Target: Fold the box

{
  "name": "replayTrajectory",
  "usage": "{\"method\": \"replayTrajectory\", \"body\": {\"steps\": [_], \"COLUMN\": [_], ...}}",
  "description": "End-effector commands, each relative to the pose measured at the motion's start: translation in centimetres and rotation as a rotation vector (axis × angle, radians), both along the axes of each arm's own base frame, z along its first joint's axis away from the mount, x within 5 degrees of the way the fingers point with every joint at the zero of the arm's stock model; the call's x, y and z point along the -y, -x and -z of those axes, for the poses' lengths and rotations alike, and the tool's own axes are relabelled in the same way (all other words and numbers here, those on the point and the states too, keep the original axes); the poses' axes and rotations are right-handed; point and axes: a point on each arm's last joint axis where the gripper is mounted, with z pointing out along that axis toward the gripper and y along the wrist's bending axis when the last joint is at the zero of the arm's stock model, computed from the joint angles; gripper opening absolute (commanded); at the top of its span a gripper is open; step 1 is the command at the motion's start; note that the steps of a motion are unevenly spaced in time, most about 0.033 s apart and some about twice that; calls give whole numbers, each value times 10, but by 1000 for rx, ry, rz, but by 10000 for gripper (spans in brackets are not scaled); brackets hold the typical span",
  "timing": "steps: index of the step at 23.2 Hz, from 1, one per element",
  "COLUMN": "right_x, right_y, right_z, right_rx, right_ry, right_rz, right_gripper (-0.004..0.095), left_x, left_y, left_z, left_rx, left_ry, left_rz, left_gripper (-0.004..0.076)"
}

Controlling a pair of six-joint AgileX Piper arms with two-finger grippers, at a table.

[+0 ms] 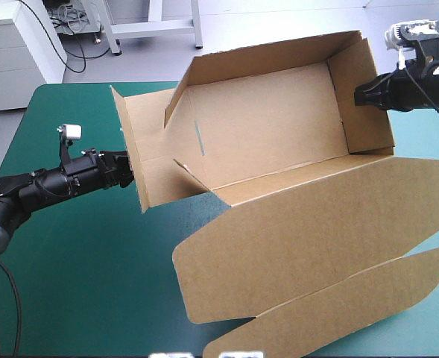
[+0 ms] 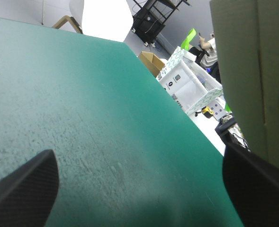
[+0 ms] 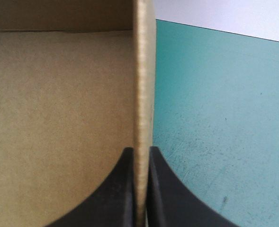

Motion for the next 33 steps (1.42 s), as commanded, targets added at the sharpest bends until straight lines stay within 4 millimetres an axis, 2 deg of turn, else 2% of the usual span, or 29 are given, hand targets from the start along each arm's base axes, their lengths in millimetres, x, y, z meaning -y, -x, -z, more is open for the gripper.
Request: {"method": "replayTrajectory", "body": {"steps": [1,8,16,27,33], "right_x": [-11,-34,-54,-66,-79], "right_y": [14,5,1,0,0], "right_z": [-22,-18,-25,-30,-32], "right_rx": [104,127,223,286,327], "right_ry": [-26,92,99,84,120], "right_rz": [-15,33,79,100,134], "right_gripper": [-19,-15,-15,-15,-15], "left_x": [12,27,47,47,46], "left_y": [7,7,13,12,8], "left_z": [-41,-66,-71,-78,-79], "left_rx": [89,154,168,185,178], "left_ry": [114,111,116,187,151], "left_rz": [114,179,259,243,205], "left_gripper": [664,664,664,664,664]}}
